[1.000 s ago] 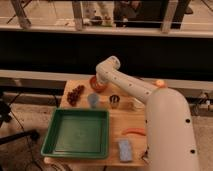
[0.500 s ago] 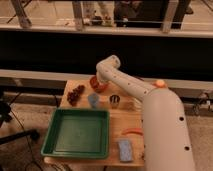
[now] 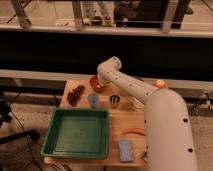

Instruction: Place fork in red bowl

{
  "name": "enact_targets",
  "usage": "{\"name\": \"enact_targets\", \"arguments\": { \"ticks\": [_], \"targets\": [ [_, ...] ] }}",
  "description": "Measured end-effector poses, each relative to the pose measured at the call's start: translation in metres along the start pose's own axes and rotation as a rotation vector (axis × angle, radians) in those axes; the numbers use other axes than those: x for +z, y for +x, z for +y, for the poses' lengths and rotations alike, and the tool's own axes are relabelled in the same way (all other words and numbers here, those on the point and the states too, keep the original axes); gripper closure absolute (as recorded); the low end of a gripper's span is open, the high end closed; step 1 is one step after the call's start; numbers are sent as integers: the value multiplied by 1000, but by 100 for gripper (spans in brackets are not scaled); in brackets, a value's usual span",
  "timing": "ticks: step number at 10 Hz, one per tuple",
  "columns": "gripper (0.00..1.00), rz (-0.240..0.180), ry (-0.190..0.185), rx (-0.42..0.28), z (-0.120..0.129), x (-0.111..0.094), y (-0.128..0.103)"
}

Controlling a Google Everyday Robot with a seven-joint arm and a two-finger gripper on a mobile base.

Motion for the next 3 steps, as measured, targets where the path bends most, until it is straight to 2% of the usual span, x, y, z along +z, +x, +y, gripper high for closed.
{"name": "enact_targets", "arguments": {
  "ticks": [2,3],
  "targets": [
    [86,1,-4,2,10,-2,1],
    [89,2,-6,3,15,-2,1]
  ]
}}
